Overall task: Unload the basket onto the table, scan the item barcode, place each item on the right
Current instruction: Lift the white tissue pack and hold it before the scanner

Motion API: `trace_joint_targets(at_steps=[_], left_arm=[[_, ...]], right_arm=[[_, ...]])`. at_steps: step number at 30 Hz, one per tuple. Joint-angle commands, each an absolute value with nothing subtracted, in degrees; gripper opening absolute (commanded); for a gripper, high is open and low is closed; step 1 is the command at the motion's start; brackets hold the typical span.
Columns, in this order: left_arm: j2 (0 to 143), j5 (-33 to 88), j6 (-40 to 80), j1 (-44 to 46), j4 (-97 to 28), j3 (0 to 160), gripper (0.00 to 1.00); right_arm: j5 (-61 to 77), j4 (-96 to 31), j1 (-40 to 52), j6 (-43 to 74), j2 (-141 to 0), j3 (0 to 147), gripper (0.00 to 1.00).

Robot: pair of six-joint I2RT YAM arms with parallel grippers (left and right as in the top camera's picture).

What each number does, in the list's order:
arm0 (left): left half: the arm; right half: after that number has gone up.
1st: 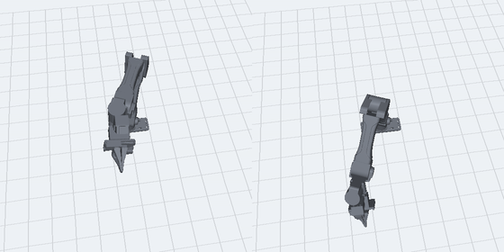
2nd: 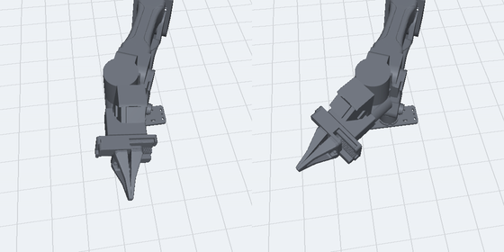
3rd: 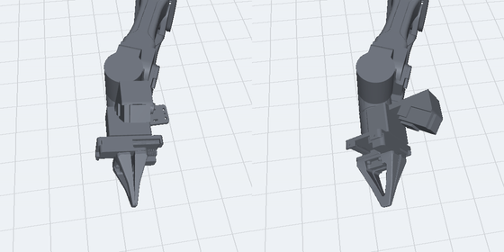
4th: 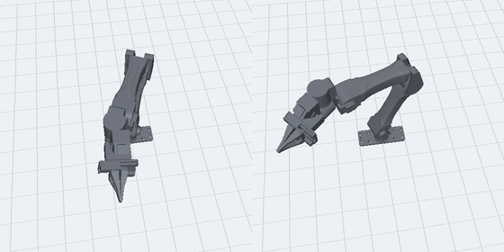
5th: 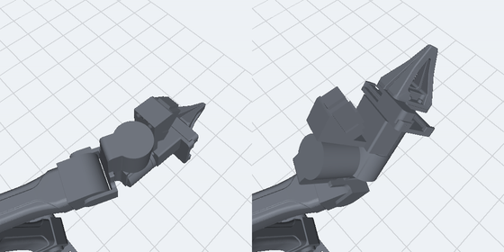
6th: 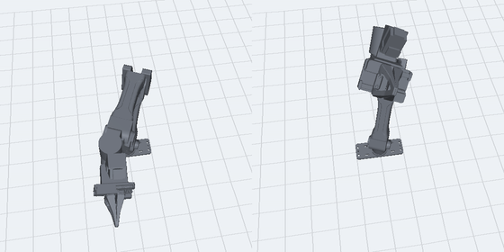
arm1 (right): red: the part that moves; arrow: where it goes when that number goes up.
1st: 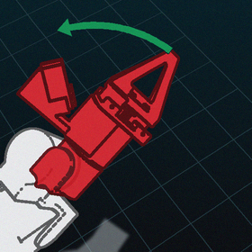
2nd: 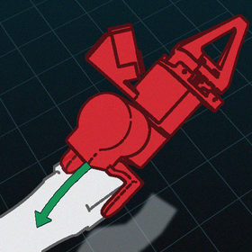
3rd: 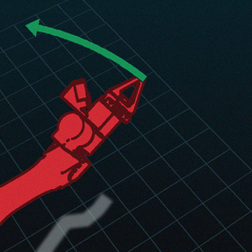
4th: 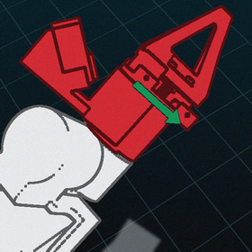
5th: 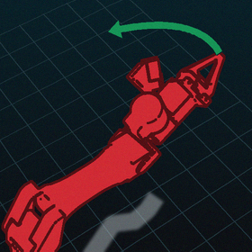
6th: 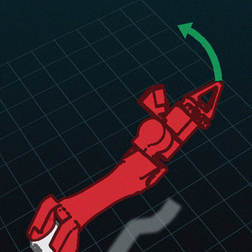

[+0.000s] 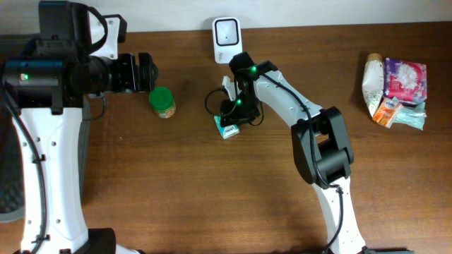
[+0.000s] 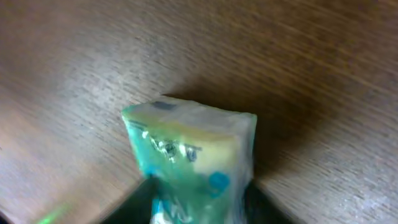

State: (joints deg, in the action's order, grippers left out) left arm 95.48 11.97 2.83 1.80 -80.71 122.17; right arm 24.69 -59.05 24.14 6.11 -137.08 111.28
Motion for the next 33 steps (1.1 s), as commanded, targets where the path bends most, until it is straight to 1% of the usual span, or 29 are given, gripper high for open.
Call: trace_joint_targets(at_steps=[1,4,5,7,8,11,14,18,21,27,29,31,32,33], left_arm=[[95.57,12.16,3.20,1.58,-80.62,122.43,0.99],[95.57,12.16,3.20,1.72,-80.62,122.43,0.99],[95.57,12.16,3.20,1.87,-80.62,122.43,0.99],[95.57,12.16,3.20,1.85,-80.62,122.43,0.99],[95.57,12.16,3.20,1.85,-80.62,122.43,0.99],[95.57,12.16,3.20,1.85,-80.62,122.43,0.99],[95.57,12.16,3.20,1.85,-80.62,122.43,0.99],[95.57,12.16,3.20,1.85,-80.62,122.43,0.99],[95.57,12.16,3.20,1.85,-80.62,122.43,0.99],[95.57,12.16,3.20,1.85,-80.62,122.43,0.99],[95.57,12.16,3.20,1.85,-80.62,122.43,0.99],[95.57,12.16,3.20,1.85,-80.62,122.43,0.99],[95.57,12.16,3.20,1.85,-80.62,122.43,0.99],[95.57,12.16,3.20,1.85,-80.62,122.43,0.99]], right_arm=[[25.54,-59.13,23.83,6.44,-136.27,110.59,0.04],[38.46,-62.28,20.88,5.91,-136.09,115.52,0.04],[43.64,-63.57,19.33,3.84,-136.09,117.51,0.04],[58.46,-66.22,14.35,-3.31,-136.09,120.64,0.04],[62.00,-67.16,12.78,-5.78,-136.09,120.66,0.04],[67.11,-71.90,7.97,-12.56,-136.09,120.66,0.04],[76.01,-75.57,4.36,-19.97,-136.09,120.66,0.04],[82.30,-81.41,3.84,-30.37,-135.98,120.66,0.04],[85.19,-81.67,3.77,-31.79,-135.98,120.68,0.04],[83.88,-81.45,3.90,-31.70,-136.00,120.66,0.04],[76.55,-80.36,4.93,-29.87,-136.00,120.66,0.04],[62.19,-74.26,6.33,-15.33,-136.00,121.43,0.04],[50.96,-71.46,7.35,-7.22,-136.00,122.69,0.04],[39.38,-70.59,8.69,-2.90,-136.00,125.27,0.04]])
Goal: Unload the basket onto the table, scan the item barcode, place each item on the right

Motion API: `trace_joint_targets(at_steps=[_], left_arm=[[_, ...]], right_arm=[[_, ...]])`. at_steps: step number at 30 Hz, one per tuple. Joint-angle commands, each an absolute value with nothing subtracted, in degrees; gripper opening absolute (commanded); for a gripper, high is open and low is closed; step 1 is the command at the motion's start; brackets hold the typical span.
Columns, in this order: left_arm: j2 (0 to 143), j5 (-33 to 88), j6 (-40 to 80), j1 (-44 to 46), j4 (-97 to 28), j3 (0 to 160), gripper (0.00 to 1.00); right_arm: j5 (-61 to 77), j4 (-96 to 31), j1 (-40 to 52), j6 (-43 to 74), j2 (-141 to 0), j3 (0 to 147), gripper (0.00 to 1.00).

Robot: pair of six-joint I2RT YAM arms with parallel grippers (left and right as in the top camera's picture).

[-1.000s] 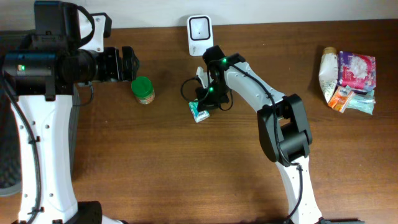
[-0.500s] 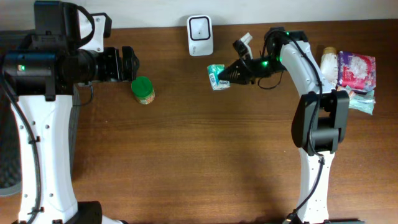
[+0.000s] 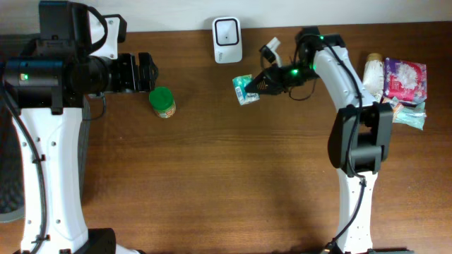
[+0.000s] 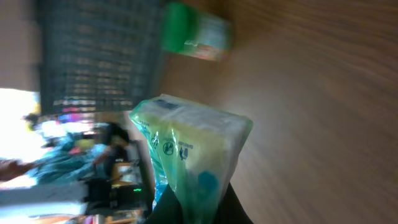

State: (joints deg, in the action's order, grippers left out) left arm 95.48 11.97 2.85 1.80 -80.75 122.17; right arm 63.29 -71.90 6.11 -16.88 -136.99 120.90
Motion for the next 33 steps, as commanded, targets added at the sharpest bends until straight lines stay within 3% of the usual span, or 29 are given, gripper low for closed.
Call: trace_joint_targets(at_steps=[1,4,8,13,17,22,26,29,33], left_arm=[[95.57,12.16,3.20,1.85,-80.62,122.43,0.99],[95.57,12.16,3.20,1.85,-80.62,122.43,0.99],[95.57,12.16,3.20,1.85,-80.62,122.43,0.99],[95.57,12.16,3.20,1.85,-80.62,122.43,0.99],[95.57,12.16,3.20,1.85,-80.62,122.43,0.99],[95.57,12.16,3.20,1.85,-80.62,122.43,0.99],[95.57,12.16,3.20,1.85,-80.62,122.43,0.99],[95.57,12.16,3.20,1.85,-80.62,122.43,0.99],[95.57,12.16,3.20,1.85,-80.62,122.43,0.99]], right_arm=[[29.10,-70.00,9.93,0.60,-136.00,127.98,0.04],[4.60,-62.52,13.80,3.11,-136.00,131.83,0.04],[-18.87,-45.84,18.59,-8.40,-136.44,131.81,0.04],[-17.28,-24.05,19.88,-22.76,-139.39,131.79,0.04],[-10.39,-17.50,21.06,-28.29,-143.24,131.79,0.04],[-9.28,-16.69,22.46,-28.01,-144.18,131.96,0.04],[-19.73,-22.00,19.73,-9.02,-139.15,133.86,0.04],[-19.79,-37.65,12.78,2.31,-134.02,133.84,0.04],[-19.86,-63.51,0.84,5.21,-133.14,133.49,0.04]])
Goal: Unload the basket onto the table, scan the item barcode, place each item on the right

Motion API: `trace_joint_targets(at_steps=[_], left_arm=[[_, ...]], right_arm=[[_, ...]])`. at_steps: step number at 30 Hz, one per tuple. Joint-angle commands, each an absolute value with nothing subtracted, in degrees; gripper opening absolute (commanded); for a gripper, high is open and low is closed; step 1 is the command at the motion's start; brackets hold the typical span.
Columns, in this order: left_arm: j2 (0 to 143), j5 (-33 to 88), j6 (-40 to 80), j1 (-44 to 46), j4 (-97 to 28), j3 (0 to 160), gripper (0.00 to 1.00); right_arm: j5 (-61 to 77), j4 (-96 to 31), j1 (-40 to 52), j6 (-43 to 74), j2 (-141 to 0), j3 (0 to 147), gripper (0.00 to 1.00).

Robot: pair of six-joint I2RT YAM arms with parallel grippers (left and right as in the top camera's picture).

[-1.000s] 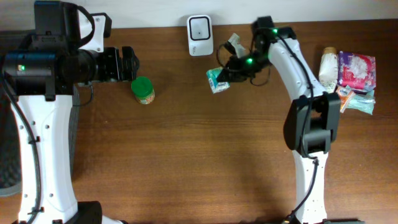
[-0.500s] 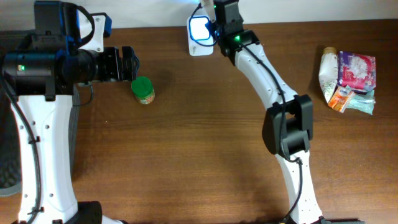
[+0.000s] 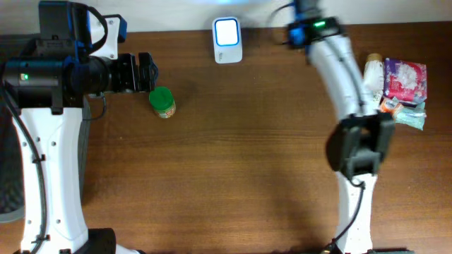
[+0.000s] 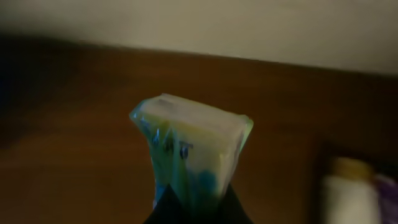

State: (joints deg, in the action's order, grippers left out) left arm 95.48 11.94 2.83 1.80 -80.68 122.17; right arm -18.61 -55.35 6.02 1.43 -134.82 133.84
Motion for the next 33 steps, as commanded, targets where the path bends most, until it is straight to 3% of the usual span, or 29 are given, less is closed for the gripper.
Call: trace_joint_targets(at_steps=[1,5,7,8,10,12,17,22,26,33], left_arm=[[95.57,12.16,3.20,1.85,-80.62,122.43,0.99],[95.57,12.16,3.20,1.85,-80.62,122.43,0.99],[95.57,12.16,3.20,1.85,-80.62,122.43,0.99],[95.57,12.16,3.18,1.87,-80.62,122.43,0.99],[95.57,12.16,3.20,1.85,-80.62,122.43,0.99],[95.57,12.16,3.20,1.85,-80.62,122.43,0.99],[95.57,12.16,3.20,1.85,-80.62,122.43,0.99],[95.57,12.16,3.20,1.85,-80.62,122.43,0.99],[95.57,12.16,3.20,1.85,-80.62,122.43,0.99],[95.57,12.16,3.20,1.85,-80.62,122.43,0.99]], right_arm=[[-19.86,-68.40,-2.22,5.21,-133.27,133.27,0.04],[-19.75,-76.58,-12.75,8.12,-133.53,132.53,0.04],[-18.55,-76.97,-16.97,10.17,-133.53,132.53,0.54],[-16.60,-76.97,-18.13,10.17,-133.53,132.53,0.61],[-9.21,-77.32,-19.59,10.02,-133.53,132.53,0.87],[-2.09,-77.87,-19.29,9.93,-133.53,132.53,1.00],[20.43,-78.28,-13.78,-1.19,-133.56,129.95,0.99],[18.41,-78.50,-6.76,2.94,-131.07,133.01,0.99],[26.81,-78.30,-0.32,3.49,-129.71,133.49,0.99],[27.83,-59.88,18.90,6.98,-131.90,132.07,0.99]])
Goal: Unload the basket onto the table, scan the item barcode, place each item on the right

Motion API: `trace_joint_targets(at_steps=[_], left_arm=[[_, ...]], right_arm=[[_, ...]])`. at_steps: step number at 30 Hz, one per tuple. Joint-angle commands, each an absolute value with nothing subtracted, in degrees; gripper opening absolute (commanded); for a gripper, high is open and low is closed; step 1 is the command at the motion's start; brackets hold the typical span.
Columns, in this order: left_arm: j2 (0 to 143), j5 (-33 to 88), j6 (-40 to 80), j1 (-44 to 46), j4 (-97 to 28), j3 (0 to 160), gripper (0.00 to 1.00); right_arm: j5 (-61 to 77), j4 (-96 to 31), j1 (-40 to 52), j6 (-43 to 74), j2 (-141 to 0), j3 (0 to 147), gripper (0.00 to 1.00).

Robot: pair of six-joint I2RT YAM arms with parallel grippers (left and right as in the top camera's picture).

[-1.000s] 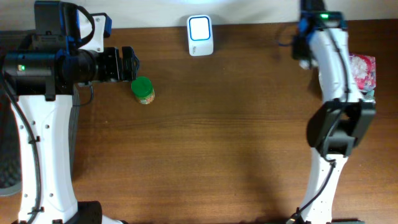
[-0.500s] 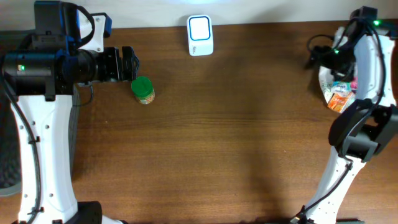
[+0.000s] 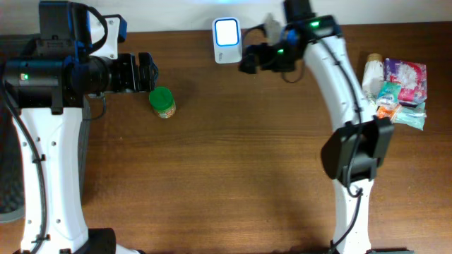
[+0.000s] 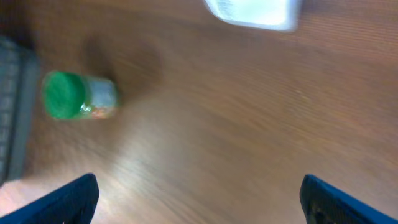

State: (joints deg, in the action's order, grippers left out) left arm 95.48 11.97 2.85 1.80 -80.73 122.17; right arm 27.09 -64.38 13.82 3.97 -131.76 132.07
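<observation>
The white scanner [image 3: 227, 32] stands at the back edge with its face lit; its lower edge shows in the right wrist view [image 4: 255, 9]. My right gripper [image 3: 248, 63] hovers just right of it, open and empty, with its fingertips [image 4: 78, 199] wide apart over bare wood. The teal packet [image 3: 388, 90] lies on the pile of items at the far right. A green-lidded jar [image 3: 162, 102] [image 4: 78, 96] lies left of centre. My left gripper [image 3: 145, 70] stays just above and left of the jar; its jaws are not readable.
The pile at the right edge holds a white tube [image 3: 372, 81], a pink packet [image 3: 406, 77] and an orange item [image 3: 385, 113]. A dark mesh surface [image 4: 12, 112] borders the table on the left. The left arm's white column [image 3: 49, 141] stands along the left side.
My right gripper was shut on the teal packet near the back edge, right of the scanner. Now it is open and empty beside the scanner, and the packet lies on the right-hand pile.
My right gripper was shut on the teal packet on the table below the scanner. Then it held the packet in the air right of the scanner. Then it held it at the back edge with the scanner lit. Now the packet rests on the right pile.
</observation>
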Motion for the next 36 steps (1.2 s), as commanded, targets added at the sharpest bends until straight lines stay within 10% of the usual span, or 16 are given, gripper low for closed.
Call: trace_joint_targets(at_steps=[1,23,36], left_arm=[[95.57,12.16,3.20,1.85,-80.62,122.43,0.99],[95.68,23.07,3.20,1.96,-79.57,122.43,0.99],[111.63,-0.25,3.38,8.27,-76.38,120.97,0.99]], right_arm=[[27.83,-56.77,21.12,7.90,-132.29,132.00,0.99],[6.61,-70.26,11.51,16.60,-132.86,132.00,0.99],[6.61,-70.26,11.51,16.60,-132.86,132.00,0.99]])
